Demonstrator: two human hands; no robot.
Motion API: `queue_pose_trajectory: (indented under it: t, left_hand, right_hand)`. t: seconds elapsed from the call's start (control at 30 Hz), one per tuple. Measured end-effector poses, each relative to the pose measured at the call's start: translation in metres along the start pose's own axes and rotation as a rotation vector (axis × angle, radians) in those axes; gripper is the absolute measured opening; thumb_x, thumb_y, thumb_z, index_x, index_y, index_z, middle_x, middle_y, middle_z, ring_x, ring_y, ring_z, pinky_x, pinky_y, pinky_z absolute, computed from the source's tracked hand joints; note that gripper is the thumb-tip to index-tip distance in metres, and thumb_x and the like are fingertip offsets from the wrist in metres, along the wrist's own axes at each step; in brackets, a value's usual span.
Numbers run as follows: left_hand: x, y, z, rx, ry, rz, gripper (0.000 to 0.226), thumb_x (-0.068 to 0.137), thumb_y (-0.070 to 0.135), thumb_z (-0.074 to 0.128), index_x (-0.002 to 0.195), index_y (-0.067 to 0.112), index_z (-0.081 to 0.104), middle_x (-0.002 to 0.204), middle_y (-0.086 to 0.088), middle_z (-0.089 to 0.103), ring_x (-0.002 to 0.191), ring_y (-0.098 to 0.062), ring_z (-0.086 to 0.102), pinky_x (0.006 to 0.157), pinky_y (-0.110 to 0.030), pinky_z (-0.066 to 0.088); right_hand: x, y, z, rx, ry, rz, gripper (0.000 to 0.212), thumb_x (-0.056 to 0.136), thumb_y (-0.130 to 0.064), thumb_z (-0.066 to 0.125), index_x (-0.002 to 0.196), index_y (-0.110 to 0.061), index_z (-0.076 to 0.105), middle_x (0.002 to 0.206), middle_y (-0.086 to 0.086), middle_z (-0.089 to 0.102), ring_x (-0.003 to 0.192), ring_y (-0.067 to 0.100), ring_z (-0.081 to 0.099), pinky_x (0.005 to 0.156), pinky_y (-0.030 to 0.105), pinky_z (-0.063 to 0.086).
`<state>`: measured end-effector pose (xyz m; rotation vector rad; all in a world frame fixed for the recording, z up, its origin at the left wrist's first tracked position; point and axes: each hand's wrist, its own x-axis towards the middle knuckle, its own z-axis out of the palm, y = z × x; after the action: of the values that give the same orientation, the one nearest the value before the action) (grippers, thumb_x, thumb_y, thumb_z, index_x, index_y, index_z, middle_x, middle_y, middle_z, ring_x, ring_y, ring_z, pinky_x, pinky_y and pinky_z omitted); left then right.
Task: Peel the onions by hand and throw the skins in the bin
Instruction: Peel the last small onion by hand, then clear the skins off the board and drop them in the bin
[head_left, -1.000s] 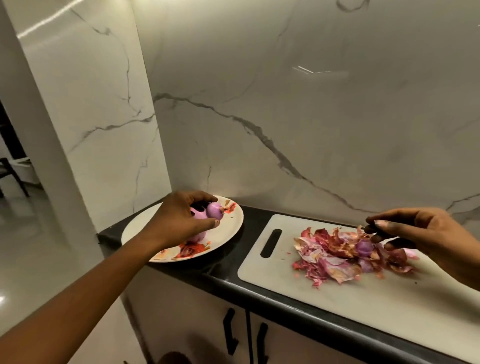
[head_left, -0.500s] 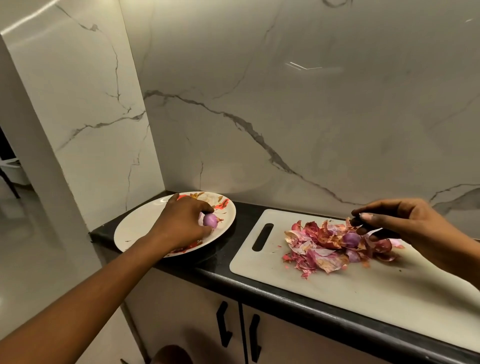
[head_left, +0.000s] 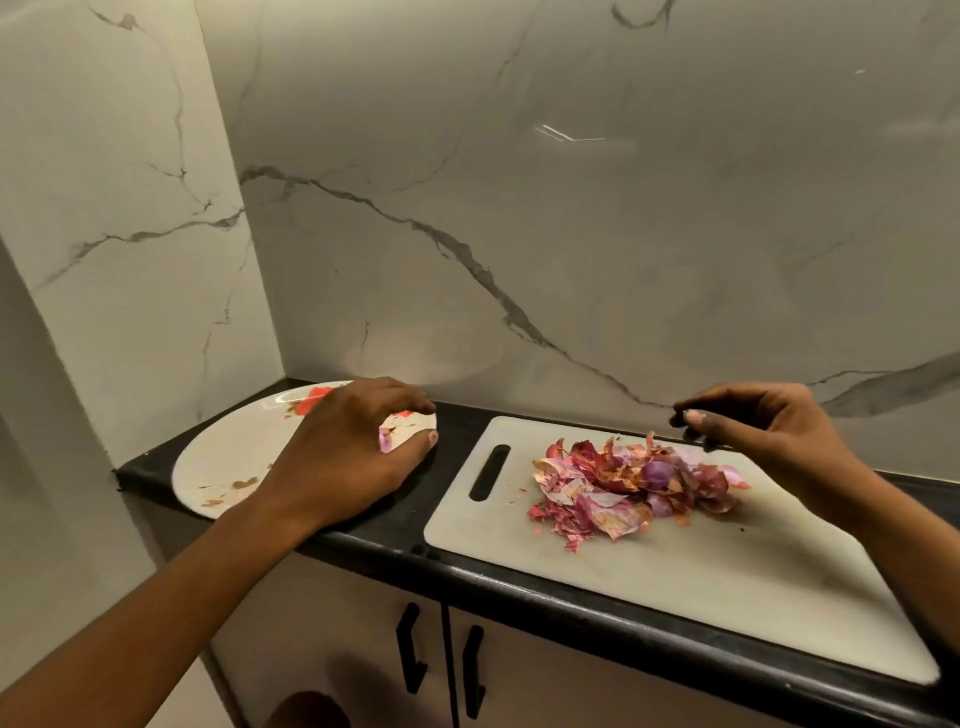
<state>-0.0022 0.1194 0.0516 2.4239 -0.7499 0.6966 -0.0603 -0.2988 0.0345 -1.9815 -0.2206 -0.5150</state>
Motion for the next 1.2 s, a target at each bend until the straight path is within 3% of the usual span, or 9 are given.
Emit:
queue_pose_trajectory:
  t: [0.17,0.33,0.47,0.57,0.67,0.83,0.93,1.03,1.2]
  left_hand:
    - [-0.015,0.020,0.010,-0.115,-0.026,0.052,0.035,0.089,0.043,0.078,0.123,0.033,0.075,0.128,0.024,0.066,0.114,0.002,0.063,0.087,-0.016,0.054]
    - [-0.029,0.023,0.019,-0.226,-0.121,0.026,0.035,0.093,0.036,0.076,0.127,0.033,0.073,0.131,0.017,0.069,0.115,-0.001,0.065,0.094,-0.025,0.058]
    - [-0.032,0.024,0.026,-0.278,-0.199,-0.076,0.036,0.096,0.033,0.073,0.132,0.031,0.069,0.130,0.011,0.069,0.108,-0.003,0.063,0.081,-0.012,0.047]
    - [-0.031,0.021,0.034,-0.263,-0.267,-0.164,0.042,0.097,0.037,0.071,0.138,0.028,0.065,0.130,0.000,0.071,0.101,-0.008,0.063,0.082,-0.022,0.052]
    - [-0.017,0.017,0.042,-0.240,-0.320,-0.211,0.051,0.096,0.043,0.070,0.144,0.027,0.061,0.131,-0.004,0.071,0.098,-0.010,0.064,0.086,-0.028,0.054]
    - [0.014,0.011,0.061,-0.121,-0.420,-0.280,0.063,0.092,0.052,0.072,0.147,0.026,0.058,0.130,0.001,0.072,0.092,-0.008,0.061,0.080,-0.023,0.050]
    - [0.030,0.013,0.068,0.035,-0.539,-0.292,0.067,0.090,0.063,0.068,0.149,0.034,0.054,0.135,0.007,0.067,0.088,-0.004,0.055,0.080,-0.021,0.049]
    - [0.041,0.025,0.063,0.041,-0.614,-0.396,0.070,0.088,0.063,0.071,0.151,0.037,0.050,0.140,0.009,0.063,0.096,-0.005,0.055,0.092,-0.024,0.053]
    - [0.052,0.040,0.050,-0.214,-0.606,-0.648,0.074,0.085,0.034,0.086,0.150,0.020,0.054,0.135,-0.002,0.070,0.105,-0.017,0.065,0.098,-0.035,0.054]
  right_hand:
    - [-0.012,-0.014,0.001,-0.163,0.007,0.059,0.022,0.093,-0.019,0.077,0.114,-0.024,0.079,0.113,-0.011,0.079,0.107,0.008,0.075,0.092,0.028,0.058]
    - [-0.061,-0.034,0.001,-0.225,0.113,0.217,0.029,0.094,-0.018,0.076,0.121,-0.027,0.074,0.117,-0.017,0.073,0.106,-0.012,0.068,0.088,0.008,0.052]
    - [-0.096,-0.033,0.003,-0.417,0.212,0.341,0.042,0.094,-0.028,0.078,0.135,-0.029,0.068,0.139,-0.006,0.066,0.129,0.009,0.061,0.107,0.026,0.048]
    - [-0.108,-0.038,0.001,-0.588,0.279,0.453,0.052,0.094,-0.035,0.076,0.143,-0.026,0.062,0.144,0.001,0.065,0.131,0.018,0.062,0.112,0.039,0.050]
    - [-0.106,-0.040,0.000,-0.709,0.263,0.544,0.058,0.095,-0.036,0.074,0.149,-0.021,0.056,0.144,0.003,0.065,0.129,0.021,0.062,0.109,0.037,0.051]
    - [-0.096,-0.025,0.011,-0.845,0.231,0.651,0.071,0.093,-0.051,0.071,0.153,-0.019,0.051,0.148,0.002,0.061,0.133,0.023,0.058,0.110,0.039,0.049]
    - [-0.090,-0.023,0.009,-0.832,0.258,0.679,0.068,0.091,-0.049,0.073,0.150,-0.021,0.054,0.142,0.000,0.065,0.128,0.022,0.061,0.106,0.037,0.050]
    - [-0.087,-0.025,0.003,-0.764,0.274,0.755,0.073,0.086,-0.051,0.080,0.149,-0.026,0.055,0.140,-0.004,0.065,0.126,0.020,0.062,0.103,0.039,0.053]
    - [-0.076,-0.037,-0.007,-0.544,0.347,0.934,0.074,0.079,-0.031,0.091,0.146,-0.022,0.060,0.137,0.001,0.068,0.120,0.022,0.065,0.100,0.046,0.056]
